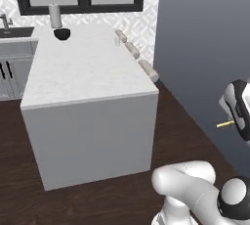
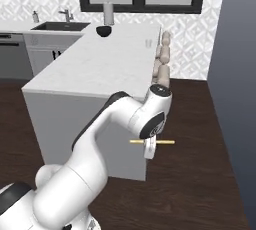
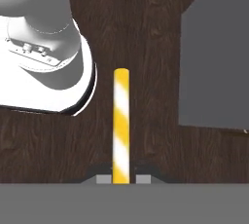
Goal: Take a straw from the drawer in front and place it inside the glass cup on the dining counter.
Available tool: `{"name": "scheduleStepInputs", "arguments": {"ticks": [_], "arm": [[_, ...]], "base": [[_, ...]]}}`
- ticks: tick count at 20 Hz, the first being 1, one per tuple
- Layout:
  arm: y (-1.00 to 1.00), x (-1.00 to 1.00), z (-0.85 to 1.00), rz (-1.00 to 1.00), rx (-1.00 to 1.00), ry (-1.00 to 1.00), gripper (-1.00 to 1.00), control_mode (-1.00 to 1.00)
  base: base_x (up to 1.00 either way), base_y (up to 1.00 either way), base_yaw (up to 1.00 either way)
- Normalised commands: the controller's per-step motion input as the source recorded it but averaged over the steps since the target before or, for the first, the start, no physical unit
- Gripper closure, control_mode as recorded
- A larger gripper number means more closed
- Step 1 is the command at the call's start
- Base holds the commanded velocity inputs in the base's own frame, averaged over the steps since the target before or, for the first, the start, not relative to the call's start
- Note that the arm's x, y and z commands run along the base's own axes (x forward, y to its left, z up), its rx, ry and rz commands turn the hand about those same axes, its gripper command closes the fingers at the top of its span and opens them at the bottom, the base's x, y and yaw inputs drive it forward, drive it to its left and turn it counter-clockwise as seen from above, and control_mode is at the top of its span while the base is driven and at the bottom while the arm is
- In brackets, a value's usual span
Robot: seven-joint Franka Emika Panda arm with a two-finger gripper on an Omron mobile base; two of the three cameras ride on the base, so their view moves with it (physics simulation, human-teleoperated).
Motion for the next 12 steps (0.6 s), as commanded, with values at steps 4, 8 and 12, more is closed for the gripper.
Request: {"name": "scheduleStepInputs", "arguments": {"ticks": [4, 8, 12], "arm": [[0.0, 0.0, 0.0, 0.0, 0.0, 0.0, 1.0, 1.0], [0.0, 0.0, 0.0, 0.0, 0.0, 0.0, 1.0, 1.0], [0.0, 0.0, 0.0, 0.0, 0.0, 0.0, 1.0, 1.0]], "base": [[0.7, -0.68, 0.34], [0.69, -0.75, 0.37], [0.65, -0.77, 0.37]]}}
